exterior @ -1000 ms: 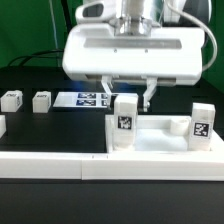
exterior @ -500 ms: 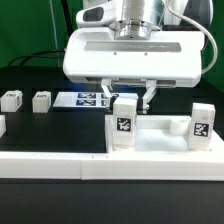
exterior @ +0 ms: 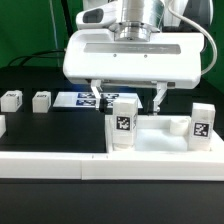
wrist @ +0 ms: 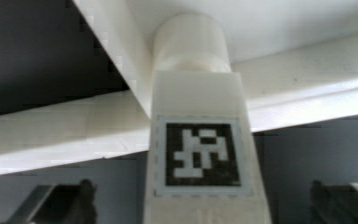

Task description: Assemble square table

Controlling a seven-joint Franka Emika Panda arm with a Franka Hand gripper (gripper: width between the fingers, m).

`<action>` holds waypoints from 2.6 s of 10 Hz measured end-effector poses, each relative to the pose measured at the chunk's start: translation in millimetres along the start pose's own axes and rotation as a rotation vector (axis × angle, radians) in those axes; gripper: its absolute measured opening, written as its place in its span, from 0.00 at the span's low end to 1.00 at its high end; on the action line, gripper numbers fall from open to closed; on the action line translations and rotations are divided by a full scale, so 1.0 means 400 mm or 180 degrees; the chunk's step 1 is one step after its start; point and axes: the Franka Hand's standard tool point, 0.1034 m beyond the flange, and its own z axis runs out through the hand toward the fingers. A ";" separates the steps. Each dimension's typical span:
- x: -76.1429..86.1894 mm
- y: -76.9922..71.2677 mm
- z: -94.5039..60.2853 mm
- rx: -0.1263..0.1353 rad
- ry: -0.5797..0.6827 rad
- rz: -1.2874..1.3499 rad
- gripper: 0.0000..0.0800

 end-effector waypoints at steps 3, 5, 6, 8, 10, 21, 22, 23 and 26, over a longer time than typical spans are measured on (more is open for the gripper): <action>0.000 0.000 0.000 0.0000 -0.0001 -0.0001 0.81; 0.000 0.000 0.000 -0.0001 -0.0001 -0.0002 0.81; -0.003 0.001 0.002 -0.0002 -0.0042 -0.0001 0.81; 0.038 0.005 -0.027 0.0055 -0.0481 0.0111 0.81; 0.028 0.005 -0.019 0.0099 -0.1068 0.0212 0.81; 0.019 0.002 0.031 -0.0019 -0.1774 0.0782 0.50; 0.019 0.003 0.031 -0.0094 -0.1775 0.1039 0.36; 0.019 0.003 0.031 -0.0140 -0.1776 0.1209 0.36; 0.017 0.012 0.032 -0.0604 -0.1735 0.2759 0.36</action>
Offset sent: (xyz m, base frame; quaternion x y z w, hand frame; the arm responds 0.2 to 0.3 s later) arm 0.0000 0.0000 0.0000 0.0000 0.0000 0.0000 1.0000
